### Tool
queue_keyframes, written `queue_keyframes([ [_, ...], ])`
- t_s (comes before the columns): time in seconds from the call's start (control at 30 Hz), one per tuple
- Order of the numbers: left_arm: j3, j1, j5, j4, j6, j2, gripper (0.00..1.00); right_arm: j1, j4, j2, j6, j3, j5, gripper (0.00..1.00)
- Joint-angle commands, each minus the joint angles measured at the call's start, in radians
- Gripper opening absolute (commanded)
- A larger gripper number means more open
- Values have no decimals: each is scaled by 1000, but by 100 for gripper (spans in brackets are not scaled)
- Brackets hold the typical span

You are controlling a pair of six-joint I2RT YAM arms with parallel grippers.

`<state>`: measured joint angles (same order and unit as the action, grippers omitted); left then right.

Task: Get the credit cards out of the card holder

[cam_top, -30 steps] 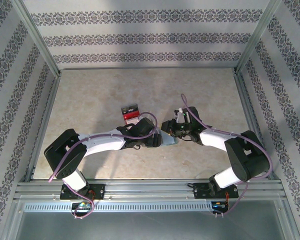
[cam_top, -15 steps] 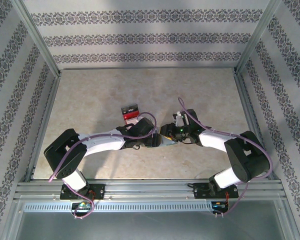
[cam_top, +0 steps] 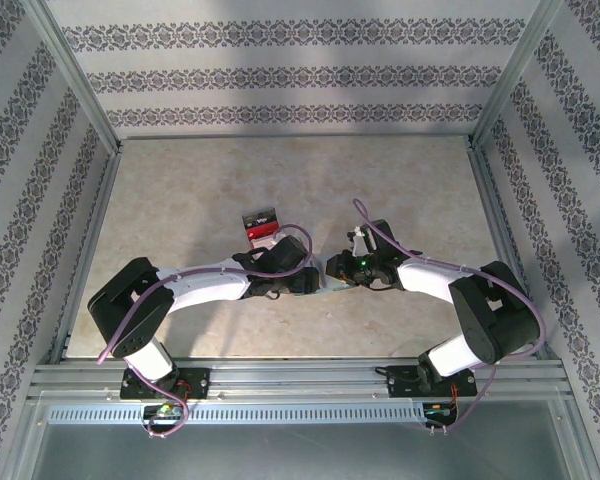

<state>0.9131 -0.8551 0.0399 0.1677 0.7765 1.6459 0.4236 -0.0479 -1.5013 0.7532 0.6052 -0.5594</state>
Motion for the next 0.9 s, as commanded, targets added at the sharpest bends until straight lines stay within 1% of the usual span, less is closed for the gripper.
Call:
queue_keyframes([
  [0.0,-11,18,-23,-10,20,0,67,7,31,27,-28,11,33,26],
  [0.13,18,19,-10,-44,16,23,59,0,25,53,-26,8,29,26],
  [0.2,40,19,-7,-50,8,36,58,-11,11,64,-18,3,17,27],
  [0.37,95,20,-6,-72,-20,83,51,-46,-66,68,16,-8,-49,29],
  [0.43,115,22,-11,-80,-26,112,49,-53,-91,58,29,-2,-74,32],
  [0.53,126,32,-11,-88,-24,141,47,-60,-114,39,42,6,-92,33],
  [0.57,125,36,-11,-91,-22,144,45,-61,-120,32,45,8,-95,32],
  [0.73,104,55,7,-111,-4,158,44,-65,-177,-10,70,23,-122,34],
  [0.87,87,61,18,-129,8,165,42,-65,-221,-40,89,31,-148,34],
])
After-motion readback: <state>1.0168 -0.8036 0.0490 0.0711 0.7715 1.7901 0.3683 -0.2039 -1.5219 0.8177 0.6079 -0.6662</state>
